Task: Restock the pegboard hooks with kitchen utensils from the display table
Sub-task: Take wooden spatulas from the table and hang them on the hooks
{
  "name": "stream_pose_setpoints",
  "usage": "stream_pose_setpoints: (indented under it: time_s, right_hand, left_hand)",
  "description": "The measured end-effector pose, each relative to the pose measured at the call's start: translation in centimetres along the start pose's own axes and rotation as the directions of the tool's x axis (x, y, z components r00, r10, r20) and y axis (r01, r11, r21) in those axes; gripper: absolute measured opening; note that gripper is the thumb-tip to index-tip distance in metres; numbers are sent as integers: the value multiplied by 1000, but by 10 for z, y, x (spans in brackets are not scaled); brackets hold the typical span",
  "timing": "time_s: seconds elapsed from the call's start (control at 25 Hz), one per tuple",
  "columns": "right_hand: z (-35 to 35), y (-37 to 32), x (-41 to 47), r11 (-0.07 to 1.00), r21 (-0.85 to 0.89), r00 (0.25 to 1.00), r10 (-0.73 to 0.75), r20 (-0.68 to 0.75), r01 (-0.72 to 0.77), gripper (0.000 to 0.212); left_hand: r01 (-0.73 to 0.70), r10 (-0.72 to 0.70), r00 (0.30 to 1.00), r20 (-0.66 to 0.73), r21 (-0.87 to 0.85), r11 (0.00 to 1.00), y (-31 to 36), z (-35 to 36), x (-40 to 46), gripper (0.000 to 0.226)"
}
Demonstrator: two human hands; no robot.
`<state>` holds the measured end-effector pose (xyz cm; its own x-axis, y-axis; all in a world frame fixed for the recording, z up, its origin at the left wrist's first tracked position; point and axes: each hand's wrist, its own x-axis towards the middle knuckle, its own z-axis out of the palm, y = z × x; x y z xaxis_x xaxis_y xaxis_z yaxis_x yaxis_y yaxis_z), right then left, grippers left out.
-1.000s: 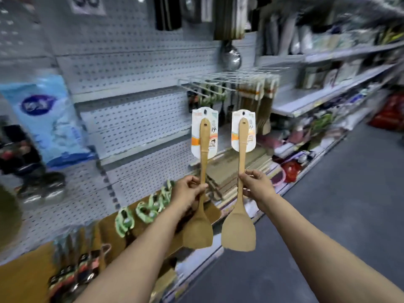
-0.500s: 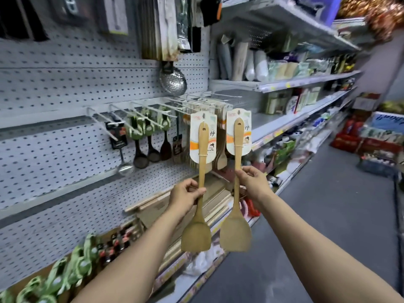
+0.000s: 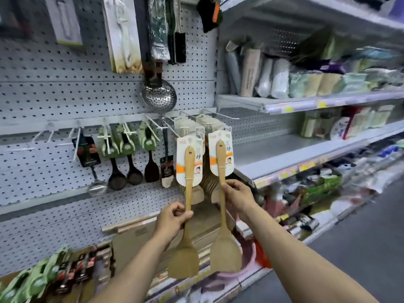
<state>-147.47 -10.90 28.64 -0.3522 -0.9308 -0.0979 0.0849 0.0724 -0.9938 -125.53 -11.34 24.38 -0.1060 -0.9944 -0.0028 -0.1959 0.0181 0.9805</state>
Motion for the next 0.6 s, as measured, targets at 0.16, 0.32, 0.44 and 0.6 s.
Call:
stream_pose_setpoints:
  time_s: [0.16,0.32,0.44,0.6]
  right_hand:
    - [-16,-2,62,997,-78,992,19,123,-10,7]
    - [-12,0,99,995,-94,973,44,228,-23,10]
    - [-8,6,121,994,-105,964,33,262,-6,7]
    - [1,15,135,997,-77,938,22,345,5,9]
  left_hand:
    - [68,-68,996,-63,-15,998,9,37,19,26]
    - [91,-94,988,-121,-35,995,8,50,39,17]
    - [90,-94,985,-142,-31,995,5,55,57,16]
    - [71,-71,983,-172,-8,997,6,56,74,16]
